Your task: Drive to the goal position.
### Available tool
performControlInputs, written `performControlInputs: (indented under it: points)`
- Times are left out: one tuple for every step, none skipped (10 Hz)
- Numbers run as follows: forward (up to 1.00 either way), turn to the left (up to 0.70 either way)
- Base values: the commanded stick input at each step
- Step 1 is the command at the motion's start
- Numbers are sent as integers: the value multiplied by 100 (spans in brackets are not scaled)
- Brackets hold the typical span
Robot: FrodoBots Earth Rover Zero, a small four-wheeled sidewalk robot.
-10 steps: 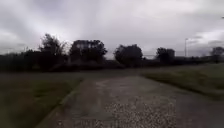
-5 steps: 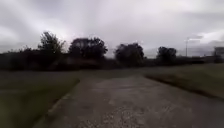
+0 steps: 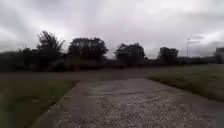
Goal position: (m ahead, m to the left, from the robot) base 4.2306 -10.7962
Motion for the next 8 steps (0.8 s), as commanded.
performControlInputs:
  points:
    - [70,0]
    - [70,0]
    - [70,0]
    - [70,0]
    - [70,0]
    - [70,0]
    - [70,0]
    - [70,0]
